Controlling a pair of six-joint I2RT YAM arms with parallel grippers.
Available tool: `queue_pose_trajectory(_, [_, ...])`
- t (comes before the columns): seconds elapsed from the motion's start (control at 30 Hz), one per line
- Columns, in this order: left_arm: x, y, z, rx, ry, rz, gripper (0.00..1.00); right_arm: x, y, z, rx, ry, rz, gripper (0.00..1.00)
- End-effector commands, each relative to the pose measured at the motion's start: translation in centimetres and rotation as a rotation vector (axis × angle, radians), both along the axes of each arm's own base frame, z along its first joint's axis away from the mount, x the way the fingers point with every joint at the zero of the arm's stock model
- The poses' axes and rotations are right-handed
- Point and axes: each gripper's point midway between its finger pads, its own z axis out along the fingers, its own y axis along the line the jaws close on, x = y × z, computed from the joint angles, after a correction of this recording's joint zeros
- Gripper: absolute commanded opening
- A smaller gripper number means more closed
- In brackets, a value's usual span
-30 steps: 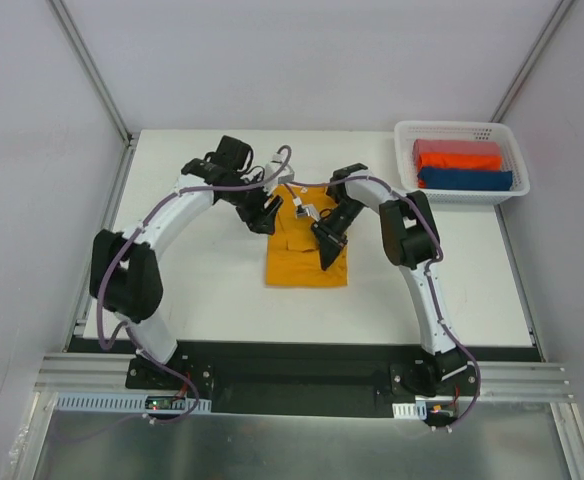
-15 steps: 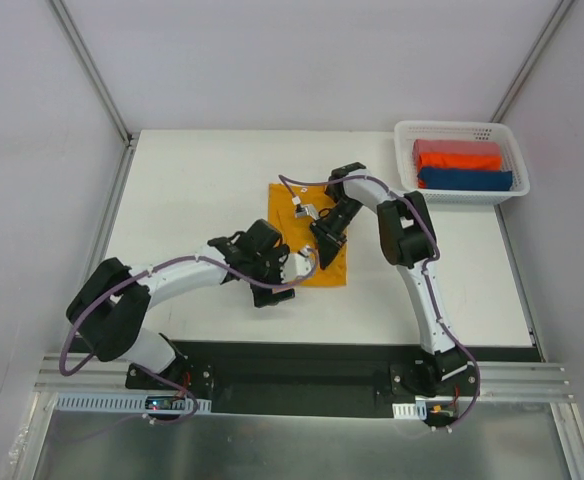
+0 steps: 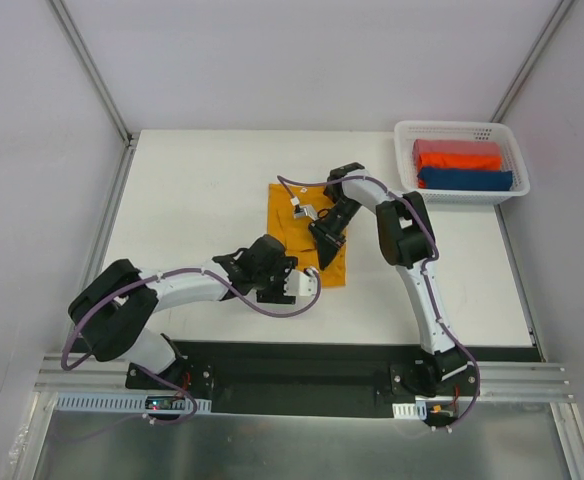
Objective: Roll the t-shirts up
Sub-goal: Roll the T-shirt to the center of the board.
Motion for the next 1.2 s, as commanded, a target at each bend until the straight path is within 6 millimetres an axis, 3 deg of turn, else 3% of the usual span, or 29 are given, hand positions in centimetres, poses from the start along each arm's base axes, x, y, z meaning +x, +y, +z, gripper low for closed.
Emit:
queue_pose_trajectory(0.0, [-0.3,0.2,-1.7,0.048,-0.024,-0.077,0.52,-3.1,-2.1,1.2,-0.127,0.158,0.065,0.15])
queue_pose_trajectory(0.1, [-0.9,0.6,-2.9,0.090,0.029,-0.085,0.37,-3.1,-2.1,1.2,-0.127,0.159,0.064,0.23])
queue_pose_trajectory(0.13, [-0.6,0.2,-2.7,0.094,0.038,-0.086,0.24,-3.1,-2.1,1.3,-0.126,0.159,0.066,0.30])
queue_pose_trajectory(0.17, [-1.2,0.7,-3.4,0.132,0.079,-0.084,0.16,-3.1,-2.1,1.4,-0.118,0.151,0.070,0.70])
queue_pose_trajectory(0.2, [-1.3,0.7,-3.5,0.136,0.099,-0.083,0.07,-2.9,-2.2,2.0,-0.107,0.132,0.057,0.96])
queue_pose_trajectory(0.27, [-1.7,0.2,-3.0,0.119,0.132,-0.095,0.04,-1.5,-1.7,3.9,-0.009,0.071,-0.007,0.96])
queue_pose_trajectory(0.3, [-1.8,0.0,-2.8,0.107,0.150,-0.091,0.04,-0.1,-2.2,7.1,0.049,-0.013,-0.078,0.96])
queue_pose_trajectory(0.33, [-1.8,-0.5,-1.9,0.079,0.175,-0.082,0.03,1.8,-2.0,8.2,0.104,-0.120,-0.120,0.96])
queue_pose_trajectory(0.4, [-2.8,-0.8,-1.3,0.048,0.266,-0.080,0.02,4.5,-3.7,11.3,0.114,-0.271,-0.240,0.96])
queue_pose_trajectory(0.43, [-2.3,-1.4,-0.2,0.014,0.291,-0.057,0.02,6.7,-4.2,14.2,0.163,-0.489,-0.289,0.96])
queue_pose_trajectory(0.5, [-2.9,-1.5,0.4,-0.006,0.362,-0.047,0.02,10.2,-8.5,16.3,0.046,-0.839,-0.431,0.96])
queue_pose_trajectory(0.53, [-2.7,-2.2,1.6,-0.058,0.400,-0.033,0.02,11.2,-9.8,19.8,0.100,-1.146,-0.524,0.96])
queue_pose_trajectory(0.57, [-2.8,-2.4,2.0,-0.079,0.433,-0.033,0.02,11.7,-11.0,21.2,0.091,-1.307,-0.547,0.96])
queue_pose_trajectory(0.63, [-3.3,-2.9,2.9,-0.104,0.510,-0.031,0.02,10.4,-11.0,24.8,0.218,-1.524,-0.548,0.96])
queue_pose_trajectory(0.67, [-3.0,-2.8,3.2,-0.120,0.543,-0.012,0.02,8.6,-9.8,23.0,0.279,-1.434,-0.503,0.96])
queue_pose_trajectory(0.7, [-3.0,-3.0,3.9,-0.132,0.591,0.011,0.01,6.8,-8.8,22.5,0.314,-1.345,-0.437,0.96])
queue_pose_trajectory(0.73, [-3.1,-3.2,4.1,-0.159,0.654,0.019,0.00,2.5,-8.4,19.4,0.284,-1.104,-0.364,0.96])
queue_pose_trajectory(0.77, [-2.4,-2.9,4.3,-0.178,0.686,0.056,0.00,0.7,-6.3,18.8,0.311,-1.022,-0.239,0.96])
queue_pose_trajectory(0.83, [-1.8,-2.8,4.7,-0.207,0.751,0.111,0.00,-3.1,-5.8,15.7,0.230,-0.930,-0.081,0.96])
queue_pose_trajectory(0.87, [-1.3,-2.6,5.0,-0.231,0.773,0.129,0.01,-4.4,-4.9,15.6,0.260,-0.993,0.012,0.96])
queue_pose_trajectory(0.9, [-1.0,-2.6,5.2,-0.243,0.788,0.147,0.01,-5.7,-5.3,12.5,0.244,-0.976,0.024,0.96])
queue_pose_trajectory(0.93, [-0.9,-2.6,5.2,-0.250,0.800,0.154,0.01,-4.3,-4.2,12.7,0.306,-1.097,0.013,0.96])
queue_pose_trajectory(0.97, [-0.9,-2.6,5.4,-0.262,0.814,0.155,0.01,-4.7,-3.6,12.2,0.337,-1.145,0.048,0.96])
queue_pose_trajectory(1.0, [-0.6,-2.6,5.6,-0.271,0.820,0.165,0.01,-5.3,-3.7,10.7,0.334,-1.158,0.074,0.96])
queue_pose_trajectory(1.17, [-0.9,-2.7,5.7,-0.280,0.855,0.160,0.02,-3.7,-1.8,10.1,0.338,-1.191,0.107,0.96])
